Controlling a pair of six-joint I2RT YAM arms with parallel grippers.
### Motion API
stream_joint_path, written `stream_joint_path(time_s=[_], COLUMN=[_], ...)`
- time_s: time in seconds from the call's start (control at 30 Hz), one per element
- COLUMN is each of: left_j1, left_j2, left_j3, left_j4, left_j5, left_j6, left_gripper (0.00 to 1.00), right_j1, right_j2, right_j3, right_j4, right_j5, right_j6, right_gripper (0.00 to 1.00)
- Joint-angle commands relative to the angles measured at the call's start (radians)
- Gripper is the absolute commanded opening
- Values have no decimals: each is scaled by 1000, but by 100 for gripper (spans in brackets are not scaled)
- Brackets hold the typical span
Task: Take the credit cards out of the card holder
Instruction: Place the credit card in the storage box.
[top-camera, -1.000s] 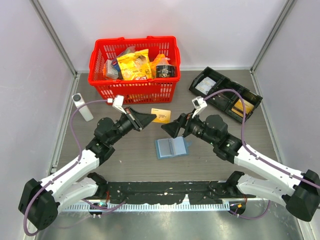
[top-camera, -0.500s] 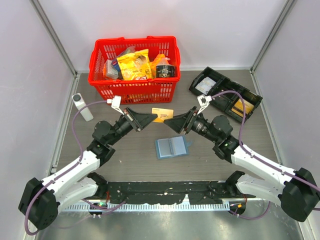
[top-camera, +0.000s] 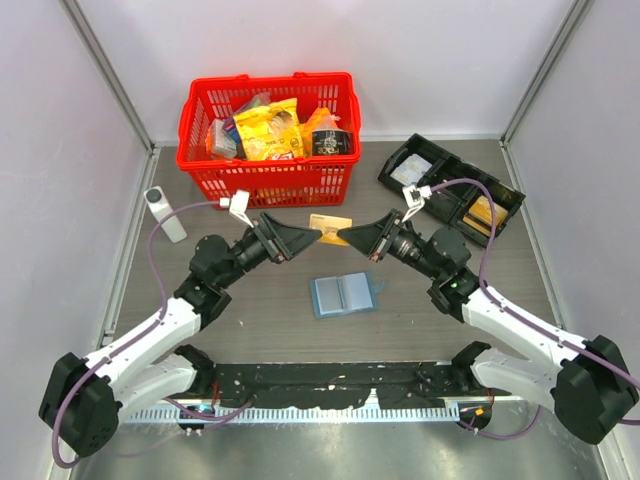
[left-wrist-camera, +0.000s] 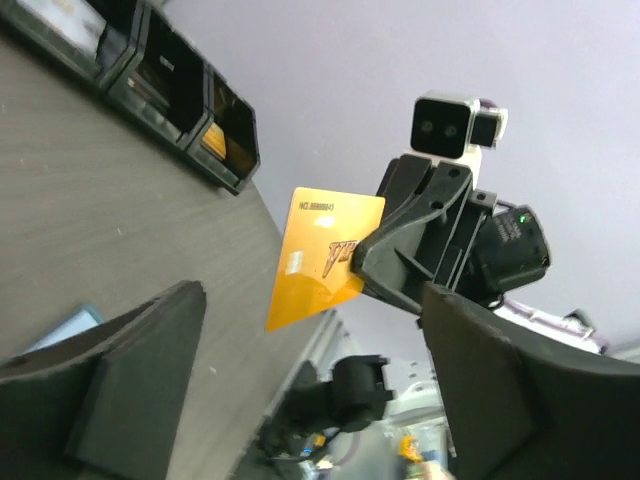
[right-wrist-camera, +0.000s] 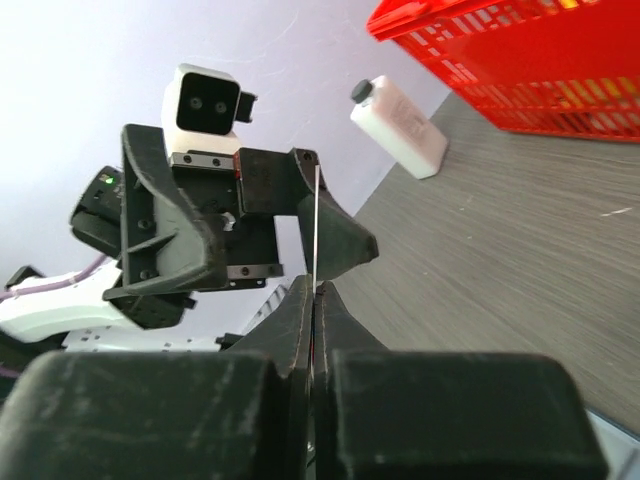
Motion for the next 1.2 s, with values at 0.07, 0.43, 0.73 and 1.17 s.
stream_joint_path(time_s=[0.07,0.43,0.73,1.17], left_j1=[93,313,285,285], left_j2=[-46,-118,-242,-321], left_j3=[159,329,243,254], left_j4=[-428,-1216,-1341,-1429], left_j5=[20,-256,-461,-486], left_j6=[109,401,425,482], left_gripper=[100,100,100,100], right_j1=[-83,-373,-639,-831], right_j2=[-99,-160,-1,352], right_j3=[75,289,474,614], right_j4=[-230,-865,-1056,-990], right_j5=[31,229,559,564], right_j6=[-99,-332,-386,-416], right_gripper=[1,1,1,1])
